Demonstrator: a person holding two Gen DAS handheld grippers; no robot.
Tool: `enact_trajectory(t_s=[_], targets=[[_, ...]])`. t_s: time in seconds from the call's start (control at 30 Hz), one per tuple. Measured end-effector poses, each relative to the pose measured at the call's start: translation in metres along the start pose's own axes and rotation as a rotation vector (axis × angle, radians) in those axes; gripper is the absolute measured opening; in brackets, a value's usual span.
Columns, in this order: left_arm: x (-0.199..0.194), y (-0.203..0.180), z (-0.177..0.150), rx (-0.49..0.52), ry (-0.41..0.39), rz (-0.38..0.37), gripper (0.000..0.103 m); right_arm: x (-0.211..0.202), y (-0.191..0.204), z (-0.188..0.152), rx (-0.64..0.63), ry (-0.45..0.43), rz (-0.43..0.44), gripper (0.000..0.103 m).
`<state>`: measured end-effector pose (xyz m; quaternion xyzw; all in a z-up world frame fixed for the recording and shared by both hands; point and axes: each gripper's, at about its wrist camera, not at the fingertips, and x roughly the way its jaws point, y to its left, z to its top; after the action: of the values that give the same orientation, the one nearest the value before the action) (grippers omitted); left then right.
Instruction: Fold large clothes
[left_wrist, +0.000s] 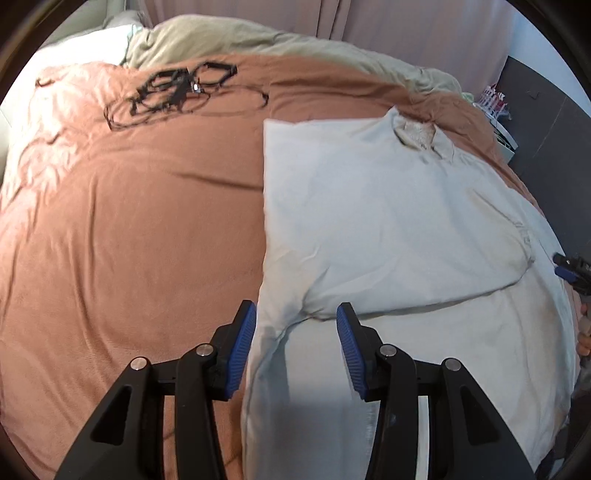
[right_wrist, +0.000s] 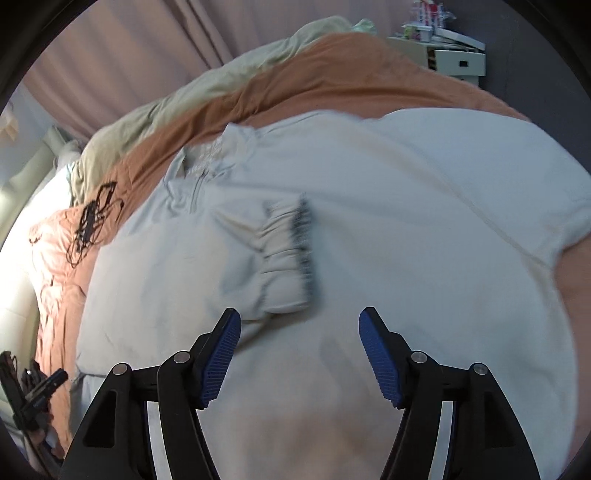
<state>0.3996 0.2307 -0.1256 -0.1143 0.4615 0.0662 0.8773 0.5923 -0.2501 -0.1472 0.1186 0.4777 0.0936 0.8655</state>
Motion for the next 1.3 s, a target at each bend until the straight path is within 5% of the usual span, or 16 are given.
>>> enact_trajectory(t_s=[0.03,0.1,0.17,0.57,0.8,1.3], targets=[[-0.005,-0.004,0.002,-0.005,-0.014,-0.007,0.048,-0.006,-0.008,0.0,0.006,-0.008,-0.002,0.067],[-0.015,-0.013,0.007,-0.02,-0.041,-0.031,0.067,-0.021,-0.027,0.001,0.017,-0.026,-0.016,0.067],[-0.022,-0.027,0.013,-0.018,-0.062,-0.04,0.096,-0.036,-0.049,0.003,0.035,-0.048,-0.03,0.067],[-0.025,-0.131,0.03,0.088,-0.076,-0.077,0.096,-0.096,-0.188,0.021,0.191,-0.163,-0.078,0.066],[-0.015,-0.184,0.03,0.182,-0.104,-0.008,0.096,-0.082,-0.26,0.035,0.308,-0.177,-0.054,0.049],[0.011,-0.196,0.028,0.169,-0.077,0.012,0.095,-0.022,-0.353,0.054,0.498,-0.186,-0.003,0.038]])
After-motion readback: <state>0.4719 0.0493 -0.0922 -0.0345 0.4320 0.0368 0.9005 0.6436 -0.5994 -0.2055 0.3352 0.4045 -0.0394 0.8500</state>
